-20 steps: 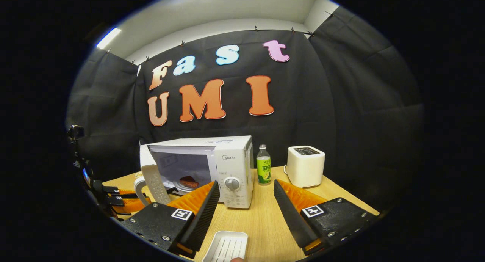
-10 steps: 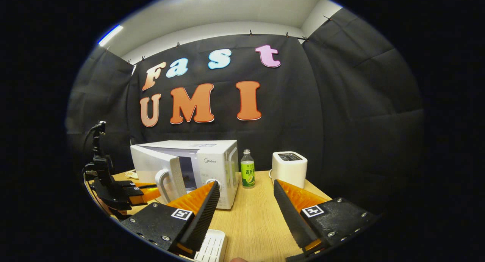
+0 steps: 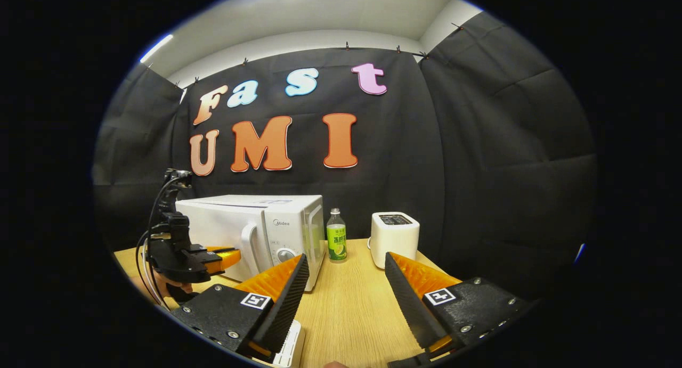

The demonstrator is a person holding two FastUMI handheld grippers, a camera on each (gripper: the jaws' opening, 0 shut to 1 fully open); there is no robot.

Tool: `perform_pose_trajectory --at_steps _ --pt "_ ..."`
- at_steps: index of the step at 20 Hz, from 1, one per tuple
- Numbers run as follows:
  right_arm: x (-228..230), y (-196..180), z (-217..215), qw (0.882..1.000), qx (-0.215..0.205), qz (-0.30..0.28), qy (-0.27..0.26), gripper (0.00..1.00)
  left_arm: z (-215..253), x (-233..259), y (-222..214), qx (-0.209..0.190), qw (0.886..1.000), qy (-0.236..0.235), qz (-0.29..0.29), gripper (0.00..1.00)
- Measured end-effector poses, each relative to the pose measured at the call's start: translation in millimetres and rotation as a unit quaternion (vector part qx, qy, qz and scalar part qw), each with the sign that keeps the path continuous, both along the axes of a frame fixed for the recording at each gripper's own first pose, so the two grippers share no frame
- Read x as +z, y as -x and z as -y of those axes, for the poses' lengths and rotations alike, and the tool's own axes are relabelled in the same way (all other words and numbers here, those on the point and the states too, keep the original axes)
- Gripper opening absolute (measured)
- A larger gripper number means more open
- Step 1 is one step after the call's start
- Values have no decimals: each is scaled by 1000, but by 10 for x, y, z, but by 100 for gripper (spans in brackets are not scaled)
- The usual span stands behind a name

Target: Open the microwave oven with the left hand, put the food in, and close the microwave oven.

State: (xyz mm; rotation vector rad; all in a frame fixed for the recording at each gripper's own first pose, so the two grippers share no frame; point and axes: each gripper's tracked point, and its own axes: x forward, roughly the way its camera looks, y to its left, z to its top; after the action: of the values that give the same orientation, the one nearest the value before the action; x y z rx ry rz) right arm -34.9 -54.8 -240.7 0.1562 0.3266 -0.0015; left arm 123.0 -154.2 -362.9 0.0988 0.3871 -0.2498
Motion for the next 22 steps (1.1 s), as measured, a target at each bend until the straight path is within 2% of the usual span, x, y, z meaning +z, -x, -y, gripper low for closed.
perform_pose_trajectory --at_steps 2,3,4,6,7,9,11,12,13,14,15,16,17,19,20,21,22 --pt "-10 11 20 1000 -1 0 3 89 79 22 -16 -5 1000 7 3 9" --pt "-10 -4 11 1000 -1 0 5 89 75 28 -34 -1 1000 1 5 0" --pt "-14 -11 8 1000 -2 -1 5 89 81 37 -36 2 1000 -4 7 4" --pt "-15 5 2 1000 -1 -3 1 90 114 27 -59 4 1000 -12 11 0" --pt "-11 9 -15 1000 0 -3 0 90 108 11 -108 9 1000 -17 17 3" --pt "13 38 -10 1000 0 -3 1 89 174 27 -93 3 1000 -7 12 0" --pt "53 66 -13 1000 1 -2 3 89 151 78 -77 8 1000 -20 16 5" --pt "85 70 -6 1000 2 -1 6 90 133 140 -75 9 1000 -19 21 0" --pt "139 61 5 1000 0 2 10 90 123 244 -53 9 1000 -12 23 5" --pt "219 39 17 1000 1 7 13 89 123 393 -1 8 999 -3 30 5" --pt "300 20 20 1000 1 12 17 89 96 582 45 8 999 1 37 5" --pt "389 1 20 1000 3 18 20 89 55 796 87 10 999 -2 47 0" --pt "477 -31 21 999 5 22 24 89 -20 1007 119 13 998 -5 58 6" --pt "675 -94 20 999 6 32 35 90 -138 1428 216 14 997 2 72 7" --pt "778 -134 3 998 8 38 39 90 -217 1630 283 15 997 6 76 0" --pt "899 -172 -30 998 12 44 43 90 -319 1853 336 21 996 9 84 10" --pt "1016 -197 -68 998 15 50 45 90 -451 2070 384 30 995 10 92 5"
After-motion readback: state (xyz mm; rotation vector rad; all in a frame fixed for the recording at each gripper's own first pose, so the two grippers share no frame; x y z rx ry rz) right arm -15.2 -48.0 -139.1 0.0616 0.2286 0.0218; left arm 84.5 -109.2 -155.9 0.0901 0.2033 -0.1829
